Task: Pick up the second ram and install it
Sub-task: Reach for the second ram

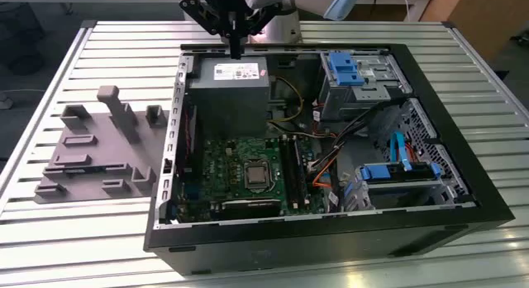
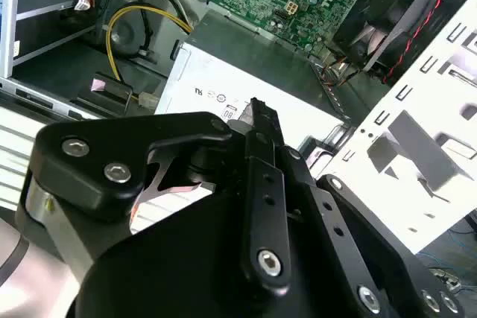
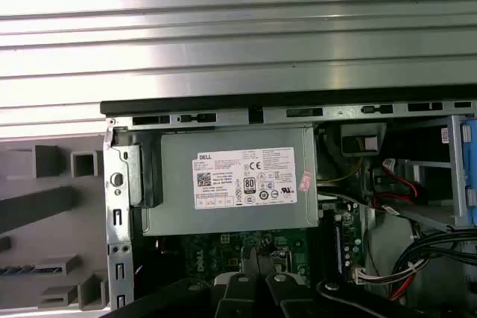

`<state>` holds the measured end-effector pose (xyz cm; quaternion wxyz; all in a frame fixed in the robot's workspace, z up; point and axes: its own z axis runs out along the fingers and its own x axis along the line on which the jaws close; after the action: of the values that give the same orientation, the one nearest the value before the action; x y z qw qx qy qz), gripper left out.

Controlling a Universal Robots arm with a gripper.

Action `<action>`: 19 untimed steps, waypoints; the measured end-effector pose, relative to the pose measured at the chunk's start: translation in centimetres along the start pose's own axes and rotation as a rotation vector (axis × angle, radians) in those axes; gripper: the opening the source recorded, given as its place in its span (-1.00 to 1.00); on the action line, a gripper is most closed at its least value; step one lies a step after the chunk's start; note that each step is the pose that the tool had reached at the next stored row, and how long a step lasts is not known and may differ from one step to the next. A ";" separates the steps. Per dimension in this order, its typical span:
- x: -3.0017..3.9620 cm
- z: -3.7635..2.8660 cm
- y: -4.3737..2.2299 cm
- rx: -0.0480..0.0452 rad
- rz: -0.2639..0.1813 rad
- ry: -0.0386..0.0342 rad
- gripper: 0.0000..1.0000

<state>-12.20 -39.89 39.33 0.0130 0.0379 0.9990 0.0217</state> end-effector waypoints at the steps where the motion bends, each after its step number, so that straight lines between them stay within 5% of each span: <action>1: 0.00 0.00 0.00 0.0000 0.000 0.0000 -0.79; 7: 0.26 -0.01 -0.02 0.0000 0.000 -0.0001 -0.79; 19: 2.05 -0.05 -0.15 0.0000 0.000 0.0000 -0.79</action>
<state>-14.26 -39.89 39.33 0.0130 0.0379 0.9990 0.0217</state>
